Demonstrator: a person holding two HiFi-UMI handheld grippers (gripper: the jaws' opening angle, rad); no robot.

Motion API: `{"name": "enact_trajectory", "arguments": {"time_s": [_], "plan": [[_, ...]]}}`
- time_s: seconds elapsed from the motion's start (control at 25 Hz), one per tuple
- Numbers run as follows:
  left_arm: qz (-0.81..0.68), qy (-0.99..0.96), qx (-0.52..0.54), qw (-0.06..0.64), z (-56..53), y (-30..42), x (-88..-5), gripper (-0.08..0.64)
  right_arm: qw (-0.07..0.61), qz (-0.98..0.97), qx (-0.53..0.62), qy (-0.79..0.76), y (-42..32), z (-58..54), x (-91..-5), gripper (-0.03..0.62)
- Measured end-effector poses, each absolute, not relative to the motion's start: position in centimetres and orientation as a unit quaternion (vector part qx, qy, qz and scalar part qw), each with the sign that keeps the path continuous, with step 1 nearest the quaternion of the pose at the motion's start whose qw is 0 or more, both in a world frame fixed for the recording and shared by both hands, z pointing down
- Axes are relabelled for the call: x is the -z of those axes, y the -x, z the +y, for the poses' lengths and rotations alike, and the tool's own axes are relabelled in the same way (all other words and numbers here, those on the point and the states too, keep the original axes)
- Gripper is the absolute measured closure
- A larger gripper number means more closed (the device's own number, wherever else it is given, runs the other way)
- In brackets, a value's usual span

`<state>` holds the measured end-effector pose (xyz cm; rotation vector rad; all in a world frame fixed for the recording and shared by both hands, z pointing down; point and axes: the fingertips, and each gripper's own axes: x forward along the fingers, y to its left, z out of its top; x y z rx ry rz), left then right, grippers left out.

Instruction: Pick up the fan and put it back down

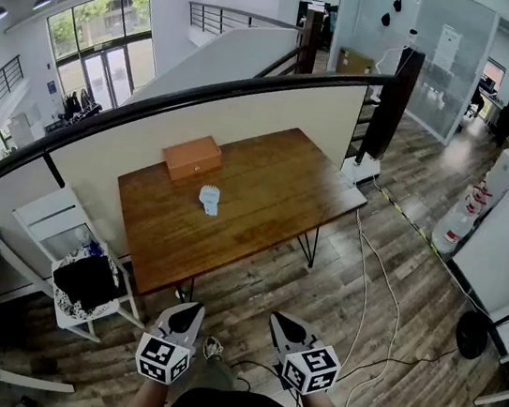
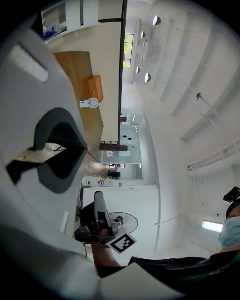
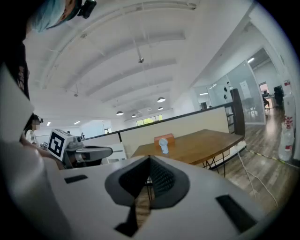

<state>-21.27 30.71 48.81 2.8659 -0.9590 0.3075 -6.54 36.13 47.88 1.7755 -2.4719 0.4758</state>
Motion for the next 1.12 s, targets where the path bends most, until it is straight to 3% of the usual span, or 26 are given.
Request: {"name": "enact_trajectory", "arguments": {"time_s": [0.52, 0.56, 0.64, 0.68, 0.72, 1.12], "plan": [[-0.313, -0.945, -0.083, 0.049, 28.2, 21.1, -48.6, 0.548, 0.005, -0.818, -0.151, -0.555, 7.6, 34.0, -47.8, 0.581], [-0.309, -0.946, -0.08, 0.055, 27.4, 20.9, -48.8, 0.508, 0.0, -0.821, -0.153, -0.55, 7.8, 33.3, -48.0, 0.58], [-0.3, -0.948, -0.08, 0.065, 25.7, 20.6, -49.3, 0.374, 0.001, -0.821, -0.159, -0.548, 8.0, 31.9, -48.5, 0.476], [-0.295, -0.95, -0.082, 0.067, 24.8, 20.4, -49.5, 0.37, 0.005, -0.82, -0.161, -0.55, 8.0, 31.0, -48.8, 0.417], [-0.289, -0.951, -0.085, 0.067, 23.9, 20.3, -49.8, 0.362, 0.01, -0.819, -0.163, -0.551, 8.1, 30.1, -49.1, 0.402], [-0.235, -0.961, -0.115, 0.088, 11.9, 20.8, -51.8, 0.305, 0.036, -0.795, -0.19, -0.574, 8.9, 19.1, -50.6, 0.4]]}}
